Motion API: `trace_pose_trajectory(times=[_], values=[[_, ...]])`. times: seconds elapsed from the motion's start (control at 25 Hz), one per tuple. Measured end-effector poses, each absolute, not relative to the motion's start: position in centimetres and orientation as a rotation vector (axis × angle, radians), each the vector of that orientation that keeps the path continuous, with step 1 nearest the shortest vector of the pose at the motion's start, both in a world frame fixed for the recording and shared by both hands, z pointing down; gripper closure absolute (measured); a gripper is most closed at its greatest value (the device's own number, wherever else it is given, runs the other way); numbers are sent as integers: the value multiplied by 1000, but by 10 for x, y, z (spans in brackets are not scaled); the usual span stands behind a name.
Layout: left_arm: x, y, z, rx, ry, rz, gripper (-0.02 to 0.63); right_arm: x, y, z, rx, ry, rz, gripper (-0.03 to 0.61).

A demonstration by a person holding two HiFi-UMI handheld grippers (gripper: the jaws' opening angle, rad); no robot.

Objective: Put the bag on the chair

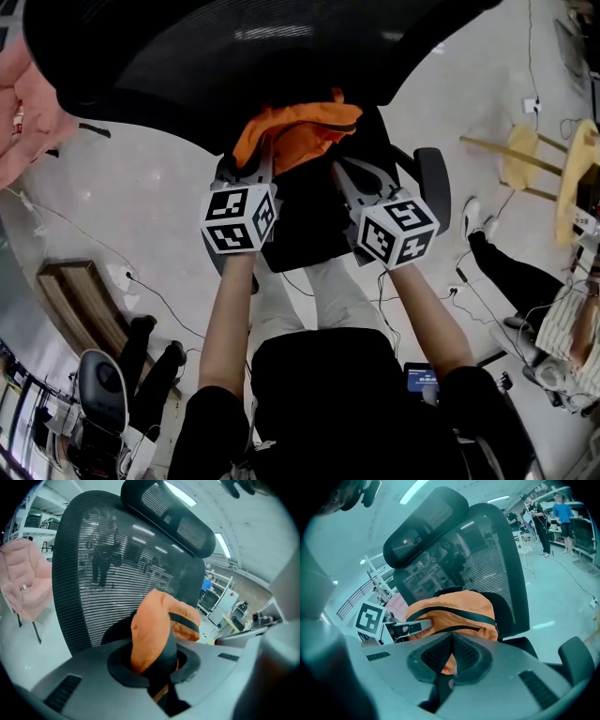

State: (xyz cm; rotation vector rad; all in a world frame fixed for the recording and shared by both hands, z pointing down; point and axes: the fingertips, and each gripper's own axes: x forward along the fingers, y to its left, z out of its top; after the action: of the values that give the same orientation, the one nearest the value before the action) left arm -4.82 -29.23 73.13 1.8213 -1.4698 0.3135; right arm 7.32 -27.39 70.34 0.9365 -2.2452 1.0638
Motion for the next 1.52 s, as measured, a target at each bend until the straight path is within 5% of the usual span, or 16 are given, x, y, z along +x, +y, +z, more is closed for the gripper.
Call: trace_pose_trajectory(times=[0.64, 1.36, 1.52], values=[[-59, -272, 737, 1780, -1515, 359, 367, 74, -266, 710, 937, -2243, 1095, 583], [-78, -216, 673, 1820, -1490, 360, 368, 60, -235, 655, 999, -2289, 1056, 583], [-80, -200, 647, 1882, -1474, 348, 448, 51, -227, 635, 1015, -2307, 1024, 583]])
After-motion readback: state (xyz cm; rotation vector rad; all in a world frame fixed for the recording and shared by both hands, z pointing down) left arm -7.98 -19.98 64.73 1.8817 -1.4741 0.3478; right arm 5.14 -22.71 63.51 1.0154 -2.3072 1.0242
